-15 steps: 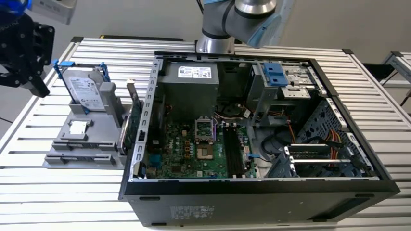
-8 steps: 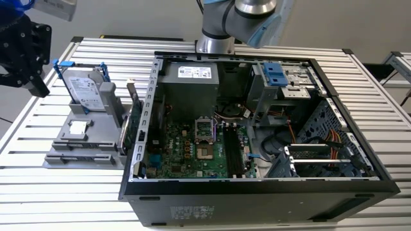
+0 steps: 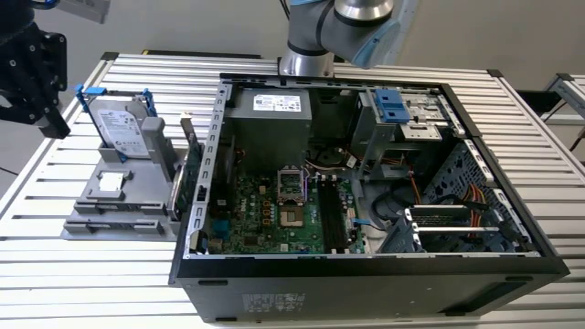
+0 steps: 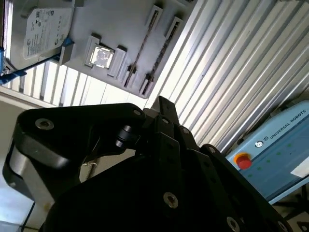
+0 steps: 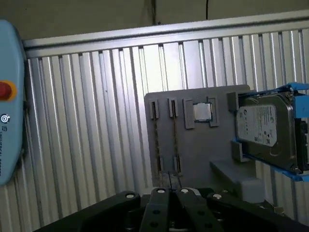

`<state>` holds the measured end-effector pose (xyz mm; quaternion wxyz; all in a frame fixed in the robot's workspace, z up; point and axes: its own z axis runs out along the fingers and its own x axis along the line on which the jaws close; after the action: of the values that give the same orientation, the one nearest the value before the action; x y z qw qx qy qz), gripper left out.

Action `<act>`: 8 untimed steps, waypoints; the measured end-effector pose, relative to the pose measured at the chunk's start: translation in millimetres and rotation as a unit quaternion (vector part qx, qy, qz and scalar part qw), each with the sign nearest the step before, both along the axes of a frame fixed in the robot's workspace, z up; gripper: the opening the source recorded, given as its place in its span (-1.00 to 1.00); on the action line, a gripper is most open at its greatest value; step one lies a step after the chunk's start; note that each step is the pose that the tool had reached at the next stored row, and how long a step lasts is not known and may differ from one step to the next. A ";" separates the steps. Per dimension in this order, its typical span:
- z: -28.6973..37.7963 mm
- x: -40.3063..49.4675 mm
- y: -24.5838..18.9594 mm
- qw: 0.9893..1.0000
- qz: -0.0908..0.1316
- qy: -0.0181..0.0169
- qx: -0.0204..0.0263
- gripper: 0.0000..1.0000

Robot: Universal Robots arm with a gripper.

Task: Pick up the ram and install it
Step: 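Pick up the ram and move it above insertion slot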

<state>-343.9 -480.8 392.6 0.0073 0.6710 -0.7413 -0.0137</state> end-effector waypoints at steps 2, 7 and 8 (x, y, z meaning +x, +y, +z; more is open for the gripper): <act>0.0 0.0 0.0 1.000 0.018 0.000 0.000 -1.00; 0.0 0.0 0.0 0.998 0.062 0.000 0.000 -1.00; 0.0 0.0 0.0 0.998 0.070 0.000 0.000 -1.00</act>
<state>-343.9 -480.8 392.6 0.0082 0.7214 -0.6924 -0.0132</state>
